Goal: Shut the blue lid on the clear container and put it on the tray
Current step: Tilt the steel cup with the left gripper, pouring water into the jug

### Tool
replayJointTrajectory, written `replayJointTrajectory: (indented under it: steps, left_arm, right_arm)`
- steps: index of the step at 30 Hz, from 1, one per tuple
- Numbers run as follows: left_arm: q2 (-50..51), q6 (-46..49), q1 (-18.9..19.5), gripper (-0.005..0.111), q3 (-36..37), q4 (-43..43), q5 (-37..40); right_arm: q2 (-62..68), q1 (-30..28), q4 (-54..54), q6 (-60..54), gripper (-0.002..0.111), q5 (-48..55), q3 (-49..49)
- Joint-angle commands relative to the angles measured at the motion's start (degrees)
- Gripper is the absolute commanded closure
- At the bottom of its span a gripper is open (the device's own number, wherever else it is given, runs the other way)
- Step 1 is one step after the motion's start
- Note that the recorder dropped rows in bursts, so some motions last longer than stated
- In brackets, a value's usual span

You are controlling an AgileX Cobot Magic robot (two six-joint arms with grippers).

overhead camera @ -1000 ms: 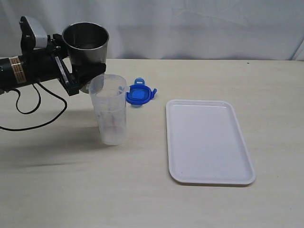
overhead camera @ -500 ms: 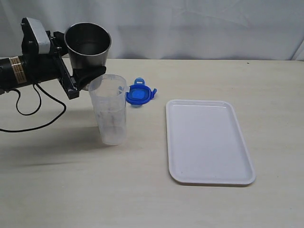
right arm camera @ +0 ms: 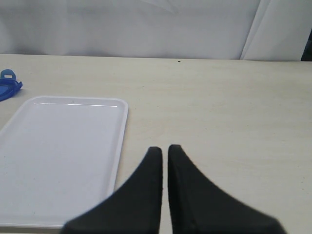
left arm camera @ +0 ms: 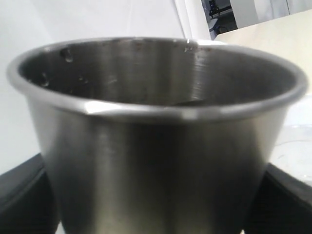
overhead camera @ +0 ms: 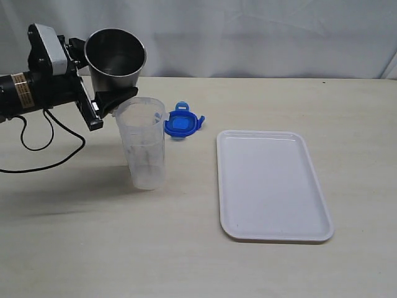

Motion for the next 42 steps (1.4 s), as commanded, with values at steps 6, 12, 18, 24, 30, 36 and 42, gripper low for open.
replayJointTrajectory:
  steps: [6, 12, 18, 24, 30, 36, 42]
  left_arm:
    - [-1.27, 7.31, -0.12, 0.107, -0.56, -2.65, -4.28]
    - [-1.27, 10.19, -0.12, 0.107, -0.56, -2.65, -4.28]
    - [-1.27, 13.16, -0.12, 0.107, -0.56, -2.81, -4.28]
    - [-1.27, 13.26, -0.12, 0.107, -0.56, -4.18, -4.28]
    - [-1.27, 17.35, -0.12, 0.107, -0.56, -5.26, -4.28]
    - [-1.27, 19.87, -0.12, 0.107, -0.56, -5.74, -4.28]
    - [-1.27, 22.74, -0.12, 0.107, -0.56, -5.74, -4.28]
  right_arm:
    - [-0.32, 0.08, 0.04, -0.02, 0.104, -0.01, 0.19]
    - [-0.32, 0.08, 0.04, -0.02, 0.104, -0.01, 0.19]
    - [-0.32, 0.08, 0.04, -0.02, 0.104, -0.01, 0.19]
    - [-0.32, 0.08, 0.04, -0.02, 0.104, -0.01, 0.19]
    - [-0.32, 0.08, 0.04, -0.02, 0.104, -0.01, 0.19]
    - [-0.32, 0.08, 0.04, -0.02, 0.104, -0.01, 0.19]
    - [-0.32, 0.08, 0.04, -0.02, 0.104, -0.01, 0.19]
